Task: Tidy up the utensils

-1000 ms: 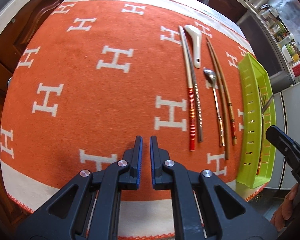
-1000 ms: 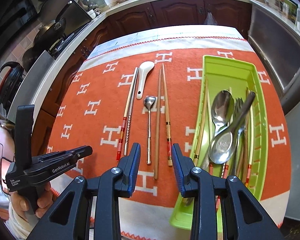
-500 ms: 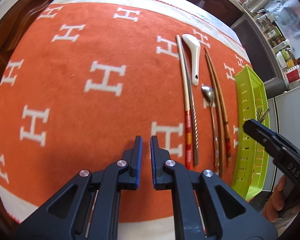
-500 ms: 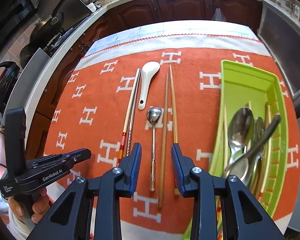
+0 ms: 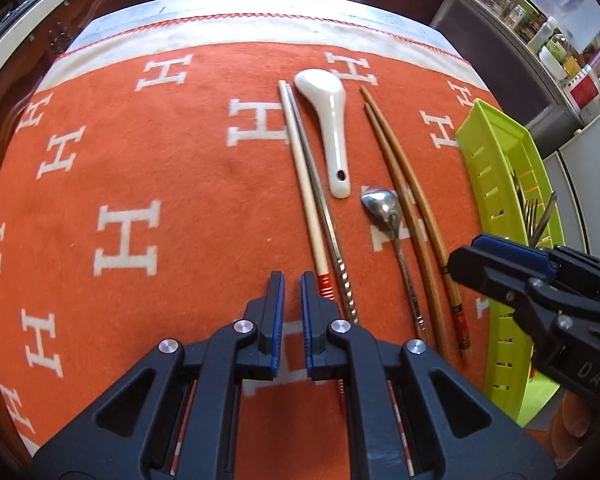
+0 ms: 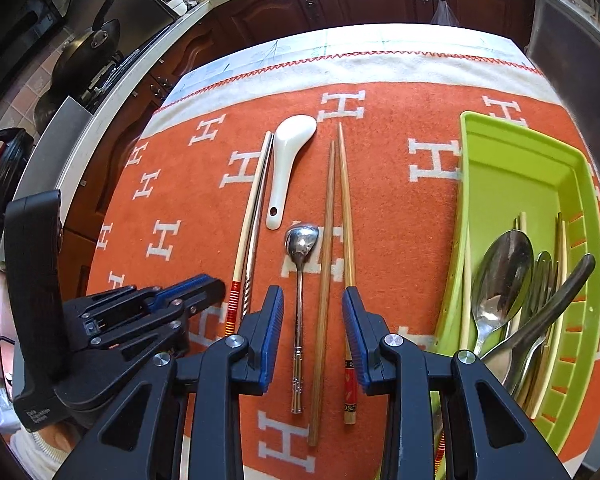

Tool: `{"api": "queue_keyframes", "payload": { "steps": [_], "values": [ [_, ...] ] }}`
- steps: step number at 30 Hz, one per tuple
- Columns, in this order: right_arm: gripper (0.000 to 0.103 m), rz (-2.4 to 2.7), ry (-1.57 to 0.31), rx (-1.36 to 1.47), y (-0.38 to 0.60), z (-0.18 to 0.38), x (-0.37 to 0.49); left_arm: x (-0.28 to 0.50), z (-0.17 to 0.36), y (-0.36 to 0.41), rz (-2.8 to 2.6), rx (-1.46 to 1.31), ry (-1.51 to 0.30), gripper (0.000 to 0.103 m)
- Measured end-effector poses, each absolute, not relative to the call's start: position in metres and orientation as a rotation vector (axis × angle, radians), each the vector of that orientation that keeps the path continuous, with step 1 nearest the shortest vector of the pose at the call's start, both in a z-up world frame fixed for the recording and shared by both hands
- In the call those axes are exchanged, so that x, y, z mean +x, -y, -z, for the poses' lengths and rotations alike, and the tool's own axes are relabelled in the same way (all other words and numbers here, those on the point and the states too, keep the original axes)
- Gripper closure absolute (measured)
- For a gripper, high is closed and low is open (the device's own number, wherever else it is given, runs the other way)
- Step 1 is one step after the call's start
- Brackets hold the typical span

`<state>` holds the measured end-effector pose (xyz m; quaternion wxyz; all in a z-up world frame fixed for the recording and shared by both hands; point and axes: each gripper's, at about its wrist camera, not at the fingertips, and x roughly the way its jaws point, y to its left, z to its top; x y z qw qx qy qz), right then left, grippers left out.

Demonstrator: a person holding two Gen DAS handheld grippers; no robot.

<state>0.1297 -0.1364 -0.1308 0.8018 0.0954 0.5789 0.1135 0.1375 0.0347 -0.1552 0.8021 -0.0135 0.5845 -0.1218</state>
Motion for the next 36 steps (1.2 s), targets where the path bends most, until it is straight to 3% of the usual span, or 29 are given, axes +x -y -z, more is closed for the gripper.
{"api": "queue_keyframes", "payload": {
  "steps": [15, 36],
  "values": [
    [0.071, -0.27, -1.233, 0.214, 0.137, 0.13, 0.123, 0.136, 0.15, -0.033, 0.313, -0.111, -1.243, 0.097],
    [0.071, -0.271, -1.22, 0.214, 0.138, 0.126, 0.113, 0.138, 0.157, -0.008, 0.235, 0.067, -1.177, 0.097]
  ]
}}
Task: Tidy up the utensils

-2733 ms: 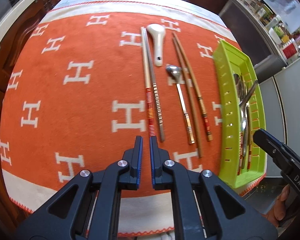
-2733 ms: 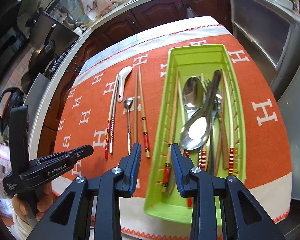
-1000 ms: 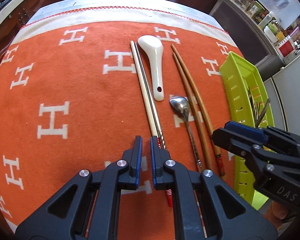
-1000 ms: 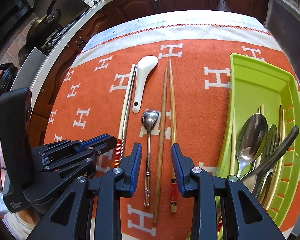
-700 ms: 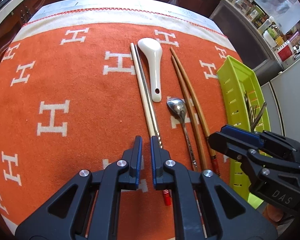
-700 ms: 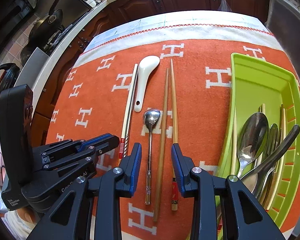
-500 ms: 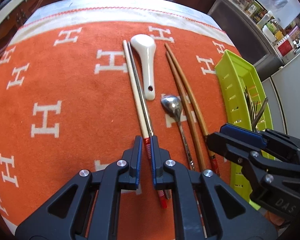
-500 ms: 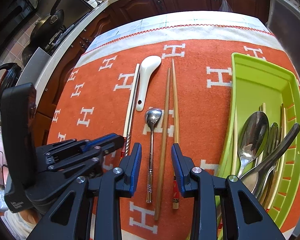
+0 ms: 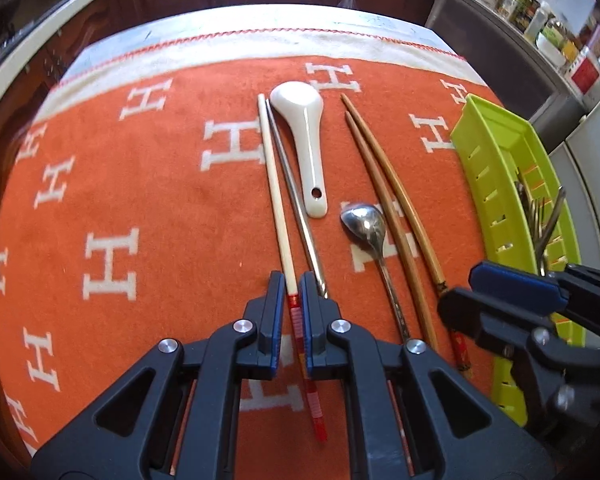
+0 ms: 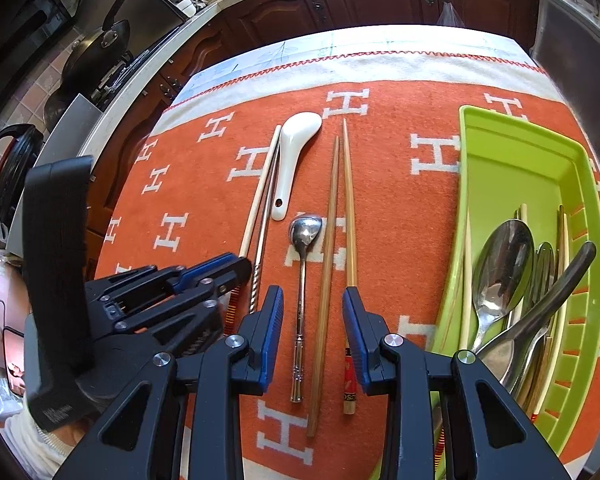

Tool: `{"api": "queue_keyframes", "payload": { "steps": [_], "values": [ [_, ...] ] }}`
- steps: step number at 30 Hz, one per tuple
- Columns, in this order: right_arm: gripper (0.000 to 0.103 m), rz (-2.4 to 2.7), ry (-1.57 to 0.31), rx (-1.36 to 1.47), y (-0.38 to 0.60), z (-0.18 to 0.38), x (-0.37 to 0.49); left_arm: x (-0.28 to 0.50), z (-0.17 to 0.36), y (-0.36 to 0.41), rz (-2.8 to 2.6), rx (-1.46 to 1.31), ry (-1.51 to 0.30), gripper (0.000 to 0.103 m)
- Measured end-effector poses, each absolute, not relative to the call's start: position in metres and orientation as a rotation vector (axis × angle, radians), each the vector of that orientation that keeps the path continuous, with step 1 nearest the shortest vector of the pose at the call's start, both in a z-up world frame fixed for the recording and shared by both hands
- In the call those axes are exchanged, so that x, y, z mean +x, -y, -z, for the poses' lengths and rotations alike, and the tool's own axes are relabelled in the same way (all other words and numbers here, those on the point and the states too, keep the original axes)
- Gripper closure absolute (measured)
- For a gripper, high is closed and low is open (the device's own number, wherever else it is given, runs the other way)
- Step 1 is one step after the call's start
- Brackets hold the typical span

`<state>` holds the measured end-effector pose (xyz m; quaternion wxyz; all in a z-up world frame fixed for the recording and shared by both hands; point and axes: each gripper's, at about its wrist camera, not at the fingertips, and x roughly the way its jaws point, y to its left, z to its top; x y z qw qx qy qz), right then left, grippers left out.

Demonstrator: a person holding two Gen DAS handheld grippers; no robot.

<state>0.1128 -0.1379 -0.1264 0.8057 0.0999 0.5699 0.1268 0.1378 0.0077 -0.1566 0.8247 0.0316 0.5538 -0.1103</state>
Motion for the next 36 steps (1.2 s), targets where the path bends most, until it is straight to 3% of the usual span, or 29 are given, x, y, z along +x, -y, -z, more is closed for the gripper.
{"api": "queue_keyframes", "payload": {
  "steps": [23, 36],
  "values": [
    [0.072, -0.35, -1.173, 0.09, 0.067, 0.136, 0.119, 0.114, 0.127, -0.082, 0.11, -0.093, -1.123, 0.1],
    [0.095, -0.248, -1.146, -0.1, 0.035, 0.166, 0.125, 0.096, 0.116, -0.101, 0.1, -0.141, -1.111, 0.1]
  ]
}}
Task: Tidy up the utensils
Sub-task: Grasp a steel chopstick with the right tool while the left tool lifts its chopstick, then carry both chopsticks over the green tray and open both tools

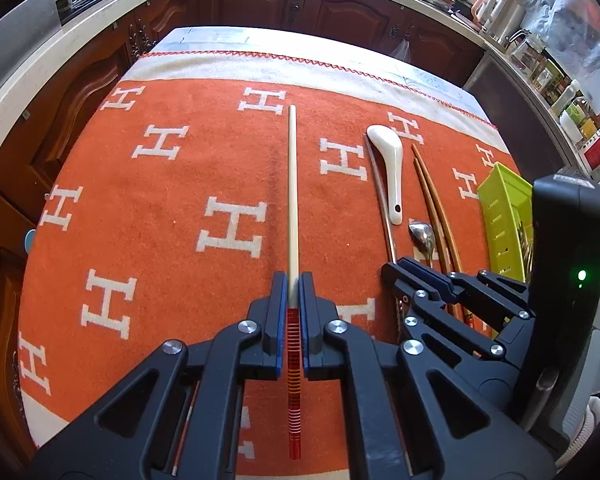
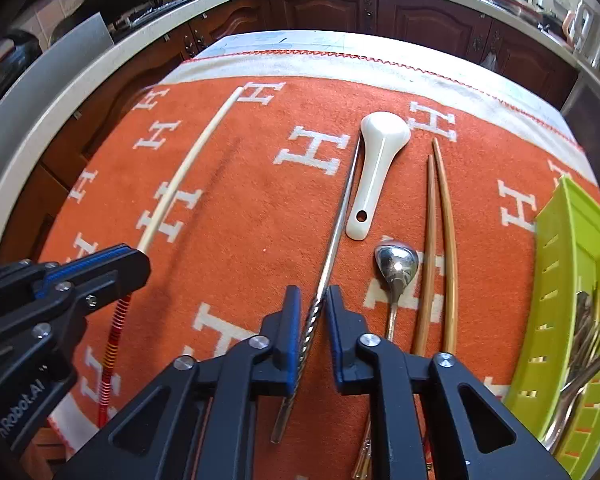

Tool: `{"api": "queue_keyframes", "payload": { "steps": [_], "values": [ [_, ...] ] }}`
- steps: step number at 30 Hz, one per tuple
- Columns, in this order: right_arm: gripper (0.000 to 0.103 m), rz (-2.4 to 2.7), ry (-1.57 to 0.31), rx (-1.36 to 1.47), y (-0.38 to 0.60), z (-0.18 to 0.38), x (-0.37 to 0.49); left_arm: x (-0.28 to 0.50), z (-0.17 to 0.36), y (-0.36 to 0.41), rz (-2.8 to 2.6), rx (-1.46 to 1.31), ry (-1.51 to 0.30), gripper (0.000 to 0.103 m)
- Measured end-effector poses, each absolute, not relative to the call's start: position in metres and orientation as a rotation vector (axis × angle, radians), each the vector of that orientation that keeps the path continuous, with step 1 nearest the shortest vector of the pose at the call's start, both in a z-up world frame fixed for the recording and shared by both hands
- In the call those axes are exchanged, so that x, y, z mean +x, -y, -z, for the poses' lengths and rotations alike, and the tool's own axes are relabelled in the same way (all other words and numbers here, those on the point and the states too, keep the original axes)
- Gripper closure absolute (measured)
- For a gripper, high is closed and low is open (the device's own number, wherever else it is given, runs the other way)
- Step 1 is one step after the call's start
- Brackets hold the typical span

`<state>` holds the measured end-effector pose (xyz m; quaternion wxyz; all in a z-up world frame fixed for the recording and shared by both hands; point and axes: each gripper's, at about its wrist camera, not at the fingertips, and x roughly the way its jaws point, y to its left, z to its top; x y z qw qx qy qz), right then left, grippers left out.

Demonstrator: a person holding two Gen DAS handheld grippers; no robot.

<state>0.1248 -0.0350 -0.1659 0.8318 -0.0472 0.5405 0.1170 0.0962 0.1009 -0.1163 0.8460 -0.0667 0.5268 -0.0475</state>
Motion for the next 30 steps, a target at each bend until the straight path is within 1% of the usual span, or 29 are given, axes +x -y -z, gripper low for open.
{"api": "queue_keyframes", "payload": {
  "steps": [2, 7, 11, 15, 23, 30],
  "values": [
    [0.097, -0.241, -1.147, -0.082, 0.038, 0.167, 0.124, 0.095, 0.114, -0.099, 0.106, -0.139, -1.112, 0.1],
    [0.097, -0.252, -1.154, -0.008, 0.047, 0.162, 0.119, 0.087, 0.103, -0.095, 0.115, -0.127, -1.09, 0.1],
    [0.097, -0.28, -1.138, 0.126, 0.07, 0.137, 0.103, 0.079, 0.09, -0.09, 0.123, -0.114, -1.067, 0.1],
    [0.098, -0.282, -1.097, 0.198, 0.089, 0.112, 0.085, 0.071, 0.078, -0.079, 0.15, -0.091, -1.048, 0.1],
    [0.098, -0.183, -0.999, 0.331, 0.164, 0.069, 0.036, 0.057, 0.052, -0.006, 0.304, -0.005, -1.028, 0.1],
    [0.098, 0.001, -0.915, 0.39, 0.245, 0.053, -0.009, 0.063, 0.055, 0.066, 0.408, 0.039, -1.086, 0.1]
  ]
}}
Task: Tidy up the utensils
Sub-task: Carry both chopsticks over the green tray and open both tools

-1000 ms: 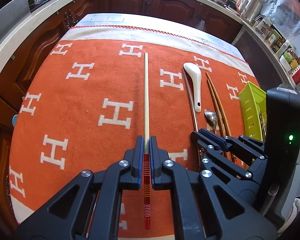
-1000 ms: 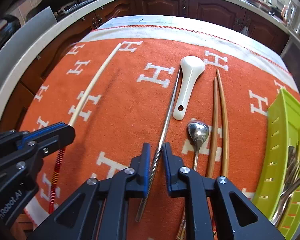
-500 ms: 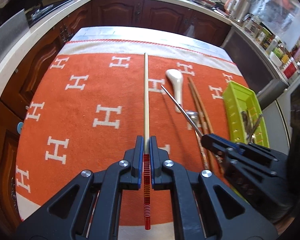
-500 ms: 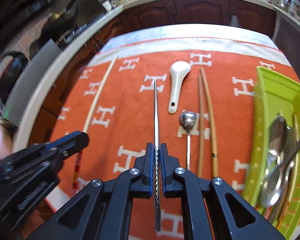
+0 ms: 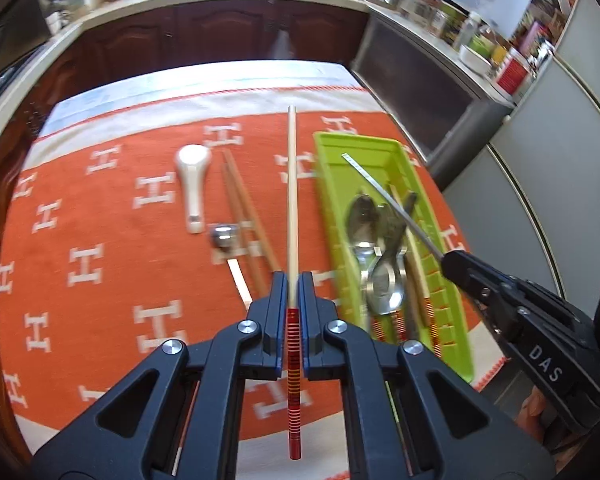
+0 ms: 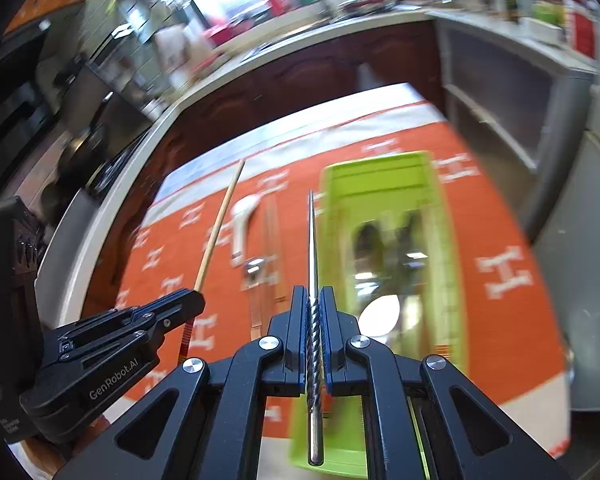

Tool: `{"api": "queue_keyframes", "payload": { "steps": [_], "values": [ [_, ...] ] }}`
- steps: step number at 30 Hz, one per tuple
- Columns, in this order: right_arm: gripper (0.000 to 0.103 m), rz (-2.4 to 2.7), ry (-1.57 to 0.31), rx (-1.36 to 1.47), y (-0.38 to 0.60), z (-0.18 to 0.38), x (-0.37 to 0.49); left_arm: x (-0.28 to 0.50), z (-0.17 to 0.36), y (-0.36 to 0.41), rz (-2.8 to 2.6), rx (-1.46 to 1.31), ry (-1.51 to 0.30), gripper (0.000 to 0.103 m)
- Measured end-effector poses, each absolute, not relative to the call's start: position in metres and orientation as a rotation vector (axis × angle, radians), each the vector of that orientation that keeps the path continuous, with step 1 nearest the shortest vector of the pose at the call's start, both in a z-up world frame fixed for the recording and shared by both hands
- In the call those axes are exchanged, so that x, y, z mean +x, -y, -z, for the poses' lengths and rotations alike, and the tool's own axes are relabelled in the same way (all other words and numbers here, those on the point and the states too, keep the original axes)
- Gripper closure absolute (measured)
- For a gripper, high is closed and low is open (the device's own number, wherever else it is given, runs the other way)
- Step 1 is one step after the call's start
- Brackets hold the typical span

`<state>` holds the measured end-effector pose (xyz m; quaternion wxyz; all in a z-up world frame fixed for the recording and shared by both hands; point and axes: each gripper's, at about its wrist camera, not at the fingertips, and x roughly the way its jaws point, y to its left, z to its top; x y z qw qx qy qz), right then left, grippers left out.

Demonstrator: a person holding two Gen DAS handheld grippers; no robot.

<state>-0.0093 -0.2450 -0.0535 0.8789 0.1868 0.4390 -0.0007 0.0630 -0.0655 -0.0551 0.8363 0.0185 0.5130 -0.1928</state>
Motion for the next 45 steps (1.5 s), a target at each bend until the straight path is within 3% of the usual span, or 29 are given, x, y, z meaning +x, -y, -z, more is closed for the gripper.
{"api": "queue_keyframes", "payload": {
  "steps": [8, 20, 35, 40, 45],
  "values": [
    [0.098, 0.158, -0.889, 0.427, 0.303, 0.064, -0.032, 0.072, 0.077, 0.124, 0.446, 0.089, -1.162, 0.1],
    [0.096, 0.15, -0.965, 0.419, 0.303, 0.094, -0.003, 0.072, 0.102, 0.146, 0.484, 0.149, -1.231, 0.099],
    [0.094, 0.132, -1.046, 0.397, 0.282, 0.114, -0.012, 0.061, 0.08, 0.077, 0.367, 0.078, -1.204, 0.098],
    [0.088, 0.111, -1.057, 0.373, 0.267, 0.115, -0.015, 0.06, 0.079, 0.056, 0.345, 0.03, -1.211, 0.071],
    [0.086, 0.09, -1.049, 0.334, 0.252, 0.104, -0.02, 0.057, 0.077, 0.042, 0.331, -0.009, -1.206, 0.07]
  ]
}}
